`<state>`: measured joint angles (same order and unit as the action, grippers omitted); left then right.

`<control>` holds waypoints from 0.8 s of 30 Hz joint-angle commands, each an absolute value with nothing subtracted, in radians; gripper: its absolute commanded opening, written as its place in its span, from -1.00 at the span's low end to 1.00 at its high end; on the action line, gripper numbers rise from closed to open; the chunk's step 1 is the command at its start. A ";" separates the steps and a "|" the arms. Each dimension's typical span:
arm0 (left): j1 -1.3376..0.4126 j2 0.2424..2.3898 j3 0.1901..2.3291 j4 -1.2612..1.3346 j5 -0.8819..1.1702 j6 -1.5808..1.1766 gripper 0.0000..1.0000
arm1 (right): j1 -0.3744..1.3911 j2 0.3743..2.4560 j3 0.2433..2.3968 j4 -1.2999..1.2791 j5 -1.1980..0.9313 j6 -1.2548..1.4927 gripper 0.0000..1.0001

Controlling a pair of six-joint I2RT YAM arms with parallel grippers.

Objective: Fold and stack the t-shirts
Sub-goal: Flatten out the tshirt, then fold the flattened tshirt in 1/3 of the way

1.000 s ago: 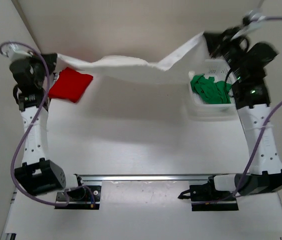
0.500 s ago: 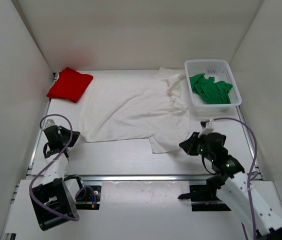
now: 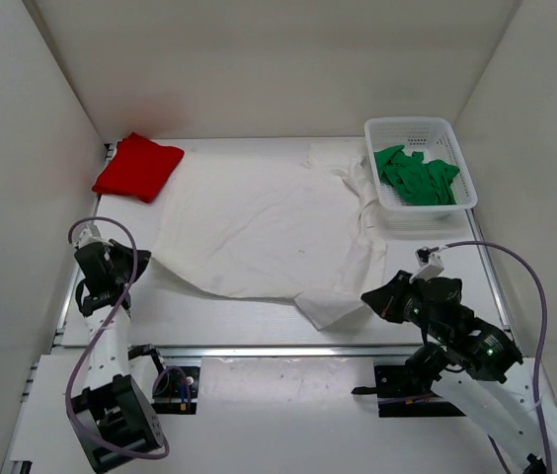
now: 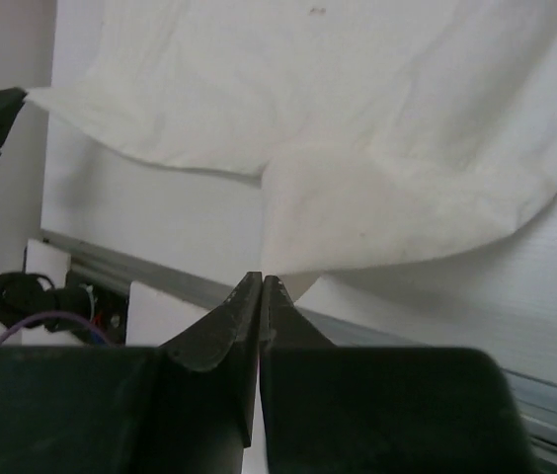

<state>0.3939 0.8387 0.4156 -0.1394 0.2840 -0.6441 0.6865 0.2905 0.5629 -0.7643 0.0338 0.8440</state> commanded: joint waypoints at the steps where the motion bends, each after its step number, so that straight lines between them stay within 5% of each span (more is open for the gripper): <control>1: 0.420 0.876 0.394 -0.085 0.347 -0.689 -1.00 | 0.596 0.383 0.548 -0.773 0.066 0.781 -1.00; 10: 0.377 0.929 0.350 -0.017 0.290 -0.732 -1.00 | 0.227 0.550 0.339 -0.430 -0.245 0.651 -1.00; 24: 0.396 1.212 0.463 0.189 0.246 -0.908 -1.00 | 0.149 1.084 0.650 -0.097 -0.196 0.535 -1.00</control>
<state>0.3874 1.1870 0.4019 0.1108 0.2649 -0.8616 0.1699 1.0302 0.5758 -0.2325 -0.2176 0.5762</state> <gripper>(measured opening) 0.022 0.006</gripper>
